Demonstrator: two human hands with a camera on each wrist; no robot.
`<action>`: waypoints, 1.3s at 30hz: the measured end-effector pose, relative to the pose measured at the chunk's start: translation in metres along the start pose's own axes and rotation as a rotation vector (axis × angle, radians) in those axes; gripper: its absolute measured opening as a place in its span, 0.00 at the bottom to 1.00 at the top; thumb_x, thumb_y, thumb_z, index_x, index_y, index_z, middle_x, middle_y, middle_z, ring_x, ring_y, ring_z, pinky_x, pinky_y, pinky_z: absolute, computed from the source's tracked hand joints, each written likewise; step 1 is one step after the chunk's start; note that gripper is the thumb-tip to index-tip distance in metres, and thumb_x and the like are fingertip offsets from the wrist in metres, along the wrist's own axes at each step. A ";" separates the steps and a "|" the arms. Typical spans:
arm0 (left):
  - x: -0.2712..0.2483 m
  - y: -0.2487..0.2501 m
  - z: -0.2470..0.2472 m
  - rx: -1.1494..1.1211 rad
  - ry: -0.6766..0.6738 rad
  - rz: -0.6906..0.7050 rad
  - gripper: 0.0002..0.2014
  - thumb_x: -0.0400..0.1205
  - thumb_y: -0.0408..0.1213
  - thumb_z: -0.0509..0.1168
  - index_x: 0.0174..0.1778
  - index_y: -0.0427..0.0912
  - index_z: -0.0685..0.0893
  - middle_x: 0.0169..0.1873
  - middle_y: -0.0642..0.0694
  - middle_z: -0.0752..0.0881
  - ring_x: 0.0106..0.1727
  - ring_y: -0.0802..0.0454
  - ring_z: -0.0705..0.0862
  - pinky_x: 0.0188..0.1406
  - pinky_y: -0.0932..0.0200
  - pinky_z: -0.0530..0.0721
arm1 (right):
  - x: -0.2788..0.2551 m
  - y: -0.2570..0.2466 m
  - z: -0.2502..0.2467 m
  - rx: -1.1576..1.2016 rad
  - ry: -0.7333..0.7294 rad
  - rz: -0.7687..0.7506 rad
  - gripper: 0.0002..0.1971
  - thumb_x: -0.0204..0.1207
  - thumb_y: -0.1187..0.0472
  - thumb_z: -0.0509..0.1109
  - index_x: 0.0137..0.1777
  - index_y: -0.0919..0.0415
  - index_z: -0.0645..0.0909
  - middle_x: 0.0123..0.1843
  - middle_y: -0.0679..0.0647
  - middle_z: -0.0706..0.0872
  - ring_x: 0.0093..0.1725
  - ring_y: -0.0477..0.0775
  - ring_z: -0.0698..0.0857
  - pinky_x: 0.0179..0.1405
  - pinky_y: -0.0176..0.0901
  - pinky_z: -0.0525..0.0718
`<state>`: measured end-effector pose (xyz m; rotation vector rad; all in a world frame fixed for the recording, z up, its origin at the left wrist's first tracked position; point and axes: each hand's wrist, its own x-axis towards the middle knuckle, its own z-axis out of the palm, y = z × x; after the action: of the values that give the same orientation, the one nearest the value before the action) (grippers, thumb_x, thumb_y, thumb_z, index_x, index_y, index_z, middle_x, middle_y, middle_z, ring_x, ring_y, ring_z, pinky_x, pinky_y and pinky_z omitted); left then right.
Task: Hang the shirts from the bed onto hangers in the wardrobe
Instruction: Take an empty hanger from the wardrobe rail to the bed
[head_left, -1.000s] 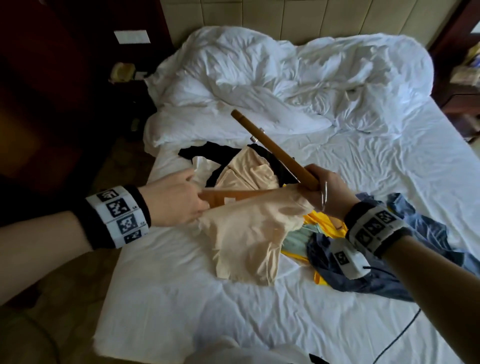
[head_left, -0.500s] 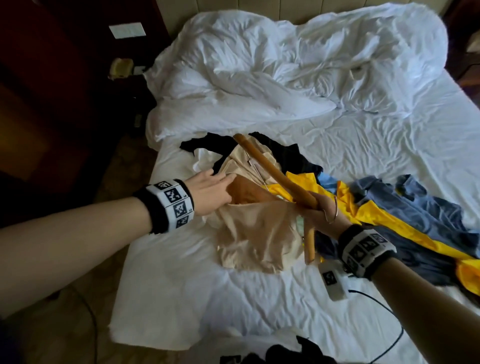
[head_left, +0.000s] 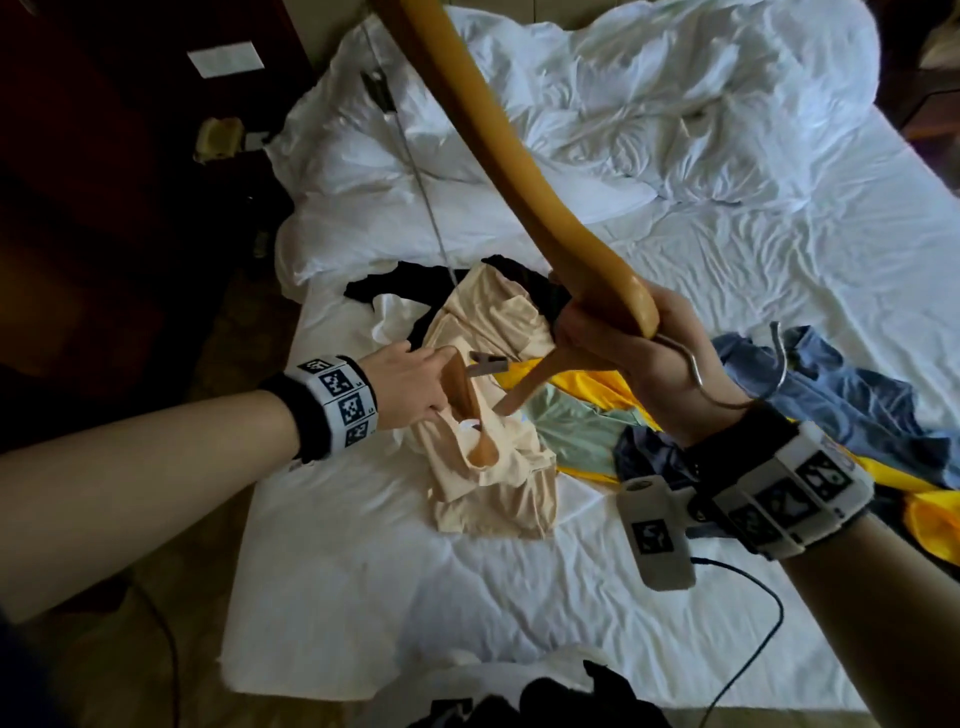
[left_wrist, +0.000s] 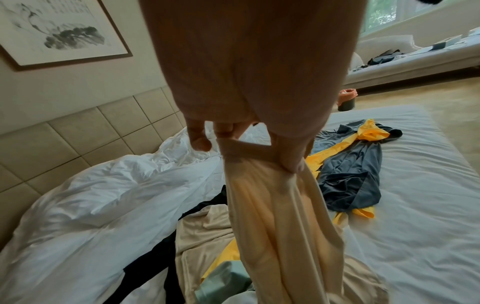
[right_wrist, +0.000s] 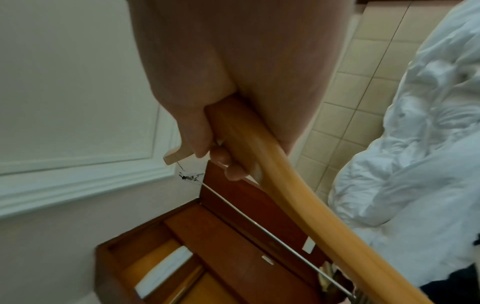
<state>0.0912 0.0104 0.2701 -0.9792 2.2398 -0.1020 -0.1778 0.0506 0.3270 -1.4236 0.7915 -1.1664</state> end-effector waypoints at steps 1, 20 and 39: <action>0.000 -0.001 0.000 -0.020 -0.014 -0.001 0.13 0.87 0.54 0.57 0.58 0.56 0.84 0.81 0.36 0.62 0.75 0.45 0.71 0.69 0.47 0.73 | 0.001 -0.003 0.004 0.042 -0.031 0.002 0.10 0.80 0.77 0.66 0.49 0.63 0.85 0.39 0.76 0.78 0.39 0.58 0.83 0.41 0.46 0.82; -0.036 -0.025 0.003 -0.715 0.264 -0.099 0.14 0.83 0.56 0.62 0.45 0.53 0.89 0.56 0.50 0.73 0.51 0.52 0.81 0.52 0.53 0.82 | -0.013 0.091 0.031 -0.077 -0.129 0.087 0.12 0.80 0.66 0.70 0.63 0.66 0.81 0.39 0.61 0.88 0.39 0.69 0.89 0.41 0.70 0.86; -0.060 -0.066 0.044 -0.245 0.170 -0.255 0.11 0.84 0.59 0.57 0.49 0.64 0.83 0.47 0.63 0.84 0.57 0.63 0.75 0.51 0.52 0.58 | -0.038 0.110 -0.005 -0.399 -0.303 0.263 0.27 0.78 0.70 0.73 0.60 0.30 0.81 0.45 0.41 0.90 0.46 0.43 0.88 0.43 0.36 0.83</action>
<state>0.1882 0.0121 0.2909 -1.4354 2.3076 -0.0235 -0.1789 0.0623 0.2111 -1.7102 0.9938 -0.5919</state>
